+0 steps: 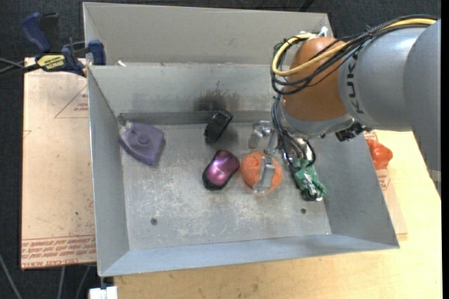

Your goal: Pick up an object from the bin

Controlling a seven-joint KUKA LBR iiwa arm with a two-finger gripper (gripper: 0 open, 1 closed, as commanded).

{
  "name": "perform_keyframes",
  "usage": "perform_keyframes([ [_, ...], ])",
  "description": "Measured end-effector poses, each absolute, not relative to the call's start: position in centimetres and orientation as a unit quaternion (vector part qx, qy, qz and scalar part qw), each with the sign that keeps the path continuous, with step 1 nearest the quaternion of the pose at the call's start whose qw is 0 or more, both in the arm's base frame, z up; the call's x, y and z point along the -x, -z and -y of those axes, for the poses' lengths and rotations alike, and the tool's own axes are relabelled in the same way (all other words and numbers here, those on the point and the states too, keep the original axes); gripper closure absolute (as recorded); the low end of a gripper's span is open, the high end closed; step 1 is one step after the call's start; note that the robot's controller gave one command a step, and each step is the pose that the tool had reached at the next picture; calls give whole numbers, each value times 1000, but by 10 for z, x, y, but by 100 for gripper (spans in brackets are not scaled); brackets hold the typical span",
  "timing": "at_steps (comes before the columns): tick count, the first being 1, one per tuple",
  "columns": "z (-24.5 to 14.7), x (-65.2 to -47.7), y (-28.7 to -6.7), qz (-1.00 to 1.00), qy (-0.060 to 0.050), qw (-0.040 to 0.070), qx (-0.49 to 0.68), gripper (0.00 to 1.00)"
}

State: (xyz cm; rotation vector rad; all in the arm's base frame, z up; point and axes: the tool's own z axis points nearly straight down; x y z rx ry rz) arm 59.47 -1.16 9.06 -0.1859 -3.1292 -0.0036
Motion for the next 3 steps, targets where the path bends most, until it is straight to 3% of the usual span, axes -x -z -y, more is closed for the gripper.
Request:
perform_keyframes([
  [1,32,-612,-128,997,2,-2,71,0],
  [2,33,-596,-92,994,2,-1,112,0],
  [3,29,-594,-71,996,2,-2,88,100],
])
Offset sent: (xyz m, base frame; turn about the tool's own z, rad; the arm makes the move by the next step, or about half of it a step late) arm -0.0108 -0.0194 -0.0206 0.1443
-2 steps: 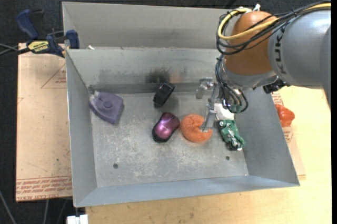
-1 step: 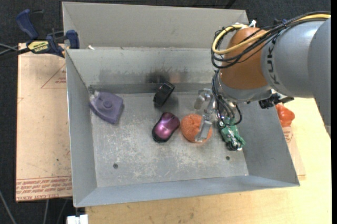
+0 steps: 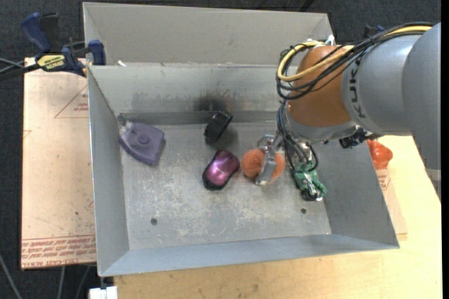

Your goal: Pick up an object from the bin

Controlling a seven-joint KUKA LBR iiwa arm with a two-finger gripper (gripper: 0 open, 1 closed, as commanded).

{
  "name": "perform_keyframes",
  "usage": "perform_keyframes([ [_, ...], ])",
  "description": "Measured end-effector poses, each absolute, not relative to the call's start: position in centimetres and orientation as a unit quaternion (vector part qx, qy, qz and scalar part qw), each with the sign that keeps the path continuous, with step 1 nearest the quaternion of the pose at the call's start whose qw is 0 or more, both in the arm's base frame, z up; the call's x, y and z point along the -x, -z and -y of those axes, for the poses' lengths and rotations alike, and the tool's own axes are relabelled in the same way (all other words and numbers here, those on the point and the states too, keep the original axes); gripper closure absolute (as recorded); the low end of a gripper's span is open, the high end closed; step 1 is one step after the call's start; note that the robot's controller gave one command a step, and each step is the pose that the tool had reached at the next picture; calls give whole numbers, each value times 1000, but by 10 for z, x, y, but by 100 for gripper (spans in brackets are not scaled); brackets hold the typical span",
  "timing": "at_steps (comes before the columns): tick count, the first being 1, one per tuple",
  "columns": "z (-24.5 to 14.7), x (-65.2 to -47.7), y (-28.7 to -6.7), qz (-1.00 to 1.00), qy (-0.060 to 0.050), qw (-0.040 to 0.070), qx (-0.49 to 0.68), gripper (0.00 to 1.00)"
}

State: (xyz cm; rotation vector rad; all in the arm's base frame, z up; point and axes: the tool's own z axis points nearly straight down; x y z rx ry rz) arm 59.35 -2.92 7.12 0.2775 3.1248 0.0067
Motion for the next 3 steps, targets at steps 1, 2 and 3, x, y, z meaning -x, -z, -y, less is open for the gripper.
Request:
perform_keyframes([
  [1,29,-594,-71,-996,-2,2,-88,100],
  [2,29,-592,-75,-996,-2,0,-88,100],
  [3,29,-590,-95,-996,-2,-2,-89,100],
])
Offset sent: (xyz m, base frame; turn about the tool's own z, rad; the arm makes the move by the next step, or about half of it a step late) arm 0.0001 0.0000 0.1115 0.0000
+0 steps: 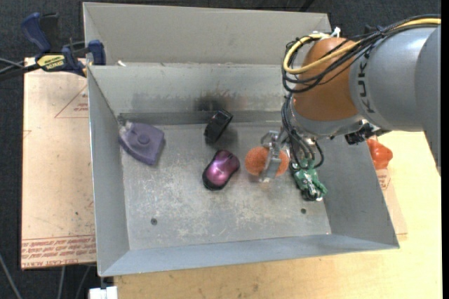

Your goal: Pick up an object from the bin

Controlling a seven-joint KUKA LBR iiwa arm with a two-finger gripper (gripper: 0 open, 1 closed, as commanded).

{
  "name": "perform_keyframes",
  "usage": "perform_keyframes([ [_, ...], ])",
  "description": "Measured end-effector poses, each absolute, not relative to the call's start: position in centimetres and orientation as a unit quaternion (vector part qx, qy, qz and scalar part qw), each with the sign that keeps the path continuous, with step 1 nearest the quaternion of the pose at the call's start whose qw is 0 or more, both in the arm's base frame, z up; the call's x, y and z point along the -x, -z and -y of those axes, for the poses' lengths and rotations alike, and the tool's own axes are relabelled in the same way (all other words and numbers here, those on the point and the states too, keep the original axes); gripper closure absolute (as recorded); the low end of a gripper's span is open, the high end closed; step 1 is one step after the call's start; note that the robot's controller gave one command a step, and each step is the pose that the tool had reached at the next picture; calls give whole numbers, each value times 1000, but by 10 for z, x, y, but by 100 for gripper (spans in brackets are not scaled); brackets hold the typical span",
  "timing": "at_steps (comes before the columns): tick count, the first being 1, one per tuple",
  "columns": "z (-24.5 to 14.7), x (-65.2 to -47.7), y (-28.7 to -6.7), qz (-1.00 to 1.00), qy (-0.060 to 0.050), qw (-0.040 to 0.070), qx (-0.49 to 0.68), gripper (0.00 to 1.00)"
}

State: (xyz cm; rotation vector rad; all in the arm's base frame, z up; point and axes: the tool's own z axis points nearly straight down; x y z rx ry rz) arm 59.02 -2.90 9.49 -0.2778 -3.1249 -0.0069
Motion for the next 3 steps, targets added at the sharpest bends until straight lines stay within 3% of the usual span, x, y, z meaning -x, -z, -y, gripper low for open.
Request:
perform_keyframes([
  [2,29,-593,-131,996,3,-3,88,100],
  [3,29,-594,-138,996,3,-4,88,100],
])
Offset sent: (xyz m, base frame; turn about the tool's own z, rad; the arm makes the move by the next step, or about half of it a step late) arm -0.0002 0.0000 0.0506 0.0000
